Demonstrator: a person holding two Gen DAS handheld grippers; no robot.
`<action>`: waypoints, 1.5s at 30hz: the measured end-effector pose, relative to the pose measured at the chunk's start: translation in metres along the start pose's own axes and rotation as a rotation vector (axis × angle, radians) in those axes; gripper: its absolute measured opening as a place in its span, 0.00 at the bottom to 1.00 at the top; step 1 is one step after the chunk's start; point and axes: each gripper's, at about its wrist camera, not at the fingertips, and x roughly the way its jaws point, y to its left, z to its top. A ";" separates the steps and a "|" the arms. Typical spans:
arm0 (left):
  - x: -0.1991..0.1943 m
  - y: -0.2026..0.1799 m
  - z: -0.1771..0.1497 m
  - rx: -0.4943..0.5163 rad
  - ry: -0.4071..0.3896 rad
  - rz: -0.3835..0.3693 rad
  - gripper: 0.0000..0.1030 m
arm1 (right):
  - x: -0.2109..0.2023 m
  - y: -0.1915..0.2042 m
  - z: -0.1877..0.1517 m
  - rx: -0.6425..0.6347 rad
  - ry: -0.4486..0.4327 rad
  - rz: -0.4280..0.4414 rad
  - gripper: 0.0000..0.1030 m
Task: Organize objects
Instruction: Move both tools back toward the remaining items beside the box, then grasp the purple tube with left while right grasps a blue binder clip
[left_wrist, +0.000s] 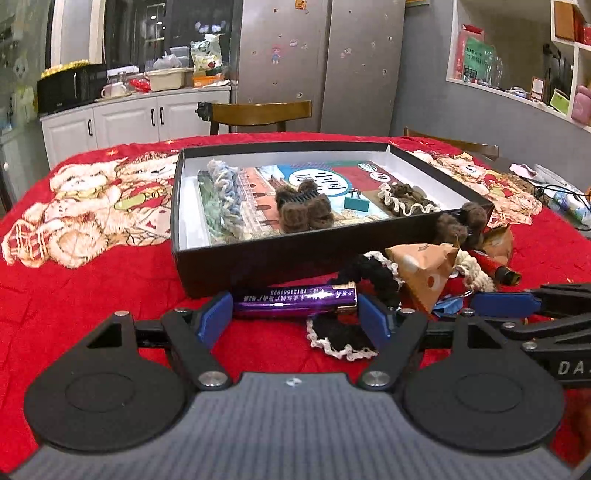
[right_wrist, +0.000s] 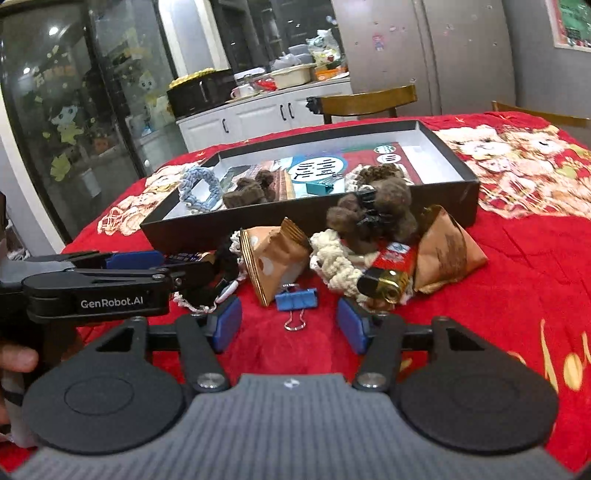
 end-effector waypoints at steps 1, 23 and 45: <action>0.000 0.001 0.000 -0.002 -0.001 0.005 0.77 | 0.001 0.000 0.001 -0.003 0.001 0.001 0.69; 0.013 0.003 0.003 -0.023 0.022 0.056 0.82 | 0.008 -0.003 0.010 -0.009 -0.003 0.026 0.31; -0.001 -0.005 -0.001 0.021 -0.026 0.090 0.82 | -0.013 -0.005 -0.002 -0.011 -0.010 0.099 0.30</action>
